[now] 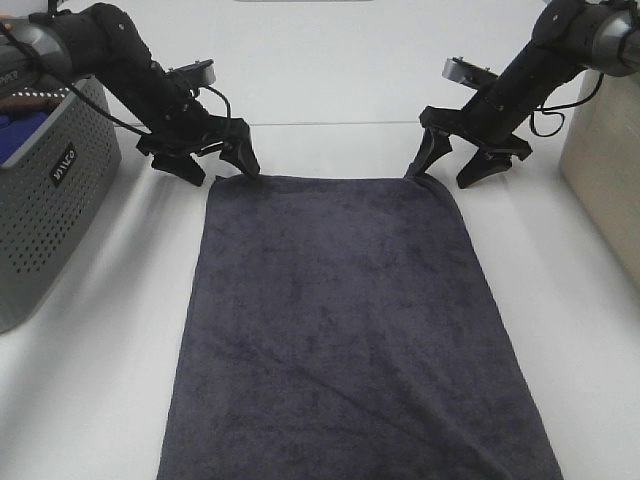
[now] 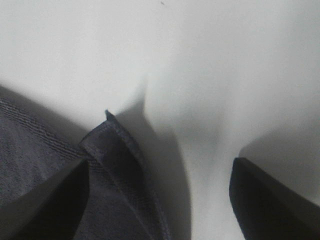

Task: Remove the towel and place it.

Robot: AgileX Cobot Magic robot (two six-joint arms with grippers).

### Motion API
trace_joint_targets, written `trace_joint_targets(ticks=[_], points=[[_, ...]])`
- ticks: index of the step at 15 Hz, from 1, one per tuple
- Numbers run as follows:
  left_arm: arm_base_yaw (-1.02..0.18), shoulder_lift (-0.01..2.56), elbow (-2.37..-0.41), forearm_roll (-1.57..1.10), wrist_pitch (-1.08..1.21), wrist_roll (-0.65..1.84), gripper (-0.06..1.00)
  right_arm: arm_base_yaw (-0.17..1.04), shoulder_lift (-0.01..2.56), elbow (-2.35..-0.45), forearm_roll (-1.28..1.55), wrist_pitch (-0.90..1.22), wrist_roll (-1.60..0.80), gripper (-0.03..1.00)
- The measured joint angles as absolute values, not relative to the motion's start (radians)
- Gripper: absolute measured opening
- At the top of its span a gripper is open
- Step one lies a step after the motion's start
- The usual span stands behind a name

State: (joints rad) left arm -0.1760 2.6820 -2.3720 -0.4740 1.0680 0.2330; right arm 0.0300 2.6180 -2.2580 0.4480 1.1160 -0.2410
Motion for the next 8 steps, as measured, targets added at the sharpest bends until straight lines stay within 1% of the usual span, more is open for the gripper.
trace_joint_targets(ticks=[5, 8], points=[[-0.176, 2.692, -2.377, -0.518, 1.07, 0.237, 0.89, 0.058, 2.619, -2.258, 0.455, 1.091, -0.261, 0.76], [-0.212, 2.7, -2.383, -0.551, 1.064, 0.245, 0.88, 0.102, 2.623, -2.258, 0.455, 1.082, -0.265, 0.74]])
